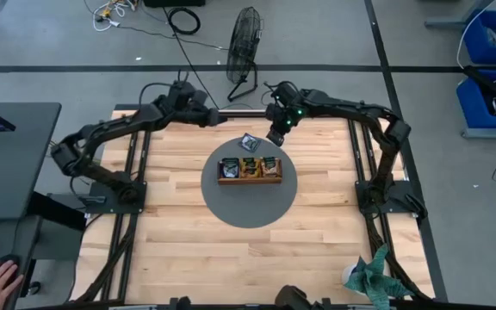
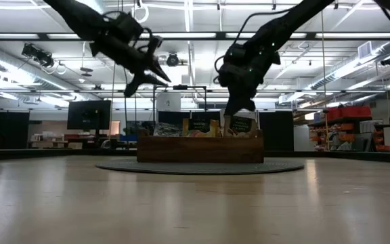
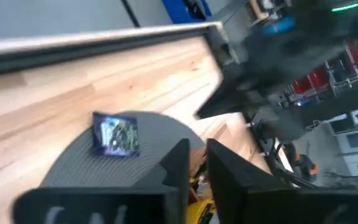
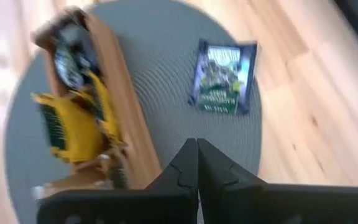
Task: Pick & Place Tea
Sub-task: Put the violet tea bag into the left section of the wooden organizer
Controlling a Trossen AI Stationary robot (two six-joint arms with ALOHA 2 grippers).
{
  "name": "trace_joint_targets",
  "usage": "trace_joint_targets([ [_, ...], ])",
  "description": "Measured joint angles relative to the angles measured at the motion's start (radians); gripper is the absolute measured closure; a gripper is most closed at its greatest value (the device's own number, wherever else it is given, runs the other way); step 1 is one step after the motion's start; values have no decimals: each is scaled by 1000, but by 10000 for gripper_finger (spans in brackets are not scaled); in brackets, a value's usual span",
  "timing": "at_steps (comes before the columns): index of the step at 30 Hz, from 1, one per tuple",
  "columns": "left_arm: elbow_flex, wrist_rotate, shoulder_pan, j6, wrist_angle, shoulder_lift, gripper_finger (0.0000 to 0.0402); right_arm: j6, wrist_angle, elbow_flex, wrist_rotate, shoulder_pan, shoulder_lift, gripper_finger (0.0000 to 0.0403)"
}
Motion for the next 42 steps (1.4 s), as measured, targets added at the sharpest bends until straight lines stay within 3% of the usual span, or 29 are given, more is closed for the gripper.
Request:
trace_joint_targets([
  [5,0,104,54,-34,69,115,272,25,12,0,-7,0,-67,403],
  [9,0,113,62,-50,154,209,219,36,18,0,-7,0,-133,403],
  [14,37,157,61,-69,181,330,184,78,5,0,-6,0,-213,403],
  [19,139,171,43,-57,160,445,181,93,-32,0,4,1,-298,403],
  [28,304,205,42,57,-126,581,197,103,-76,0,46,1,-387,403],
  [37,360,213,16,159,-305,648,197,79,-101,0,56,1,-392,398],
  [42,364,198,9,177,-316,661,197,78,-102,0,55,1,-392,399],
])
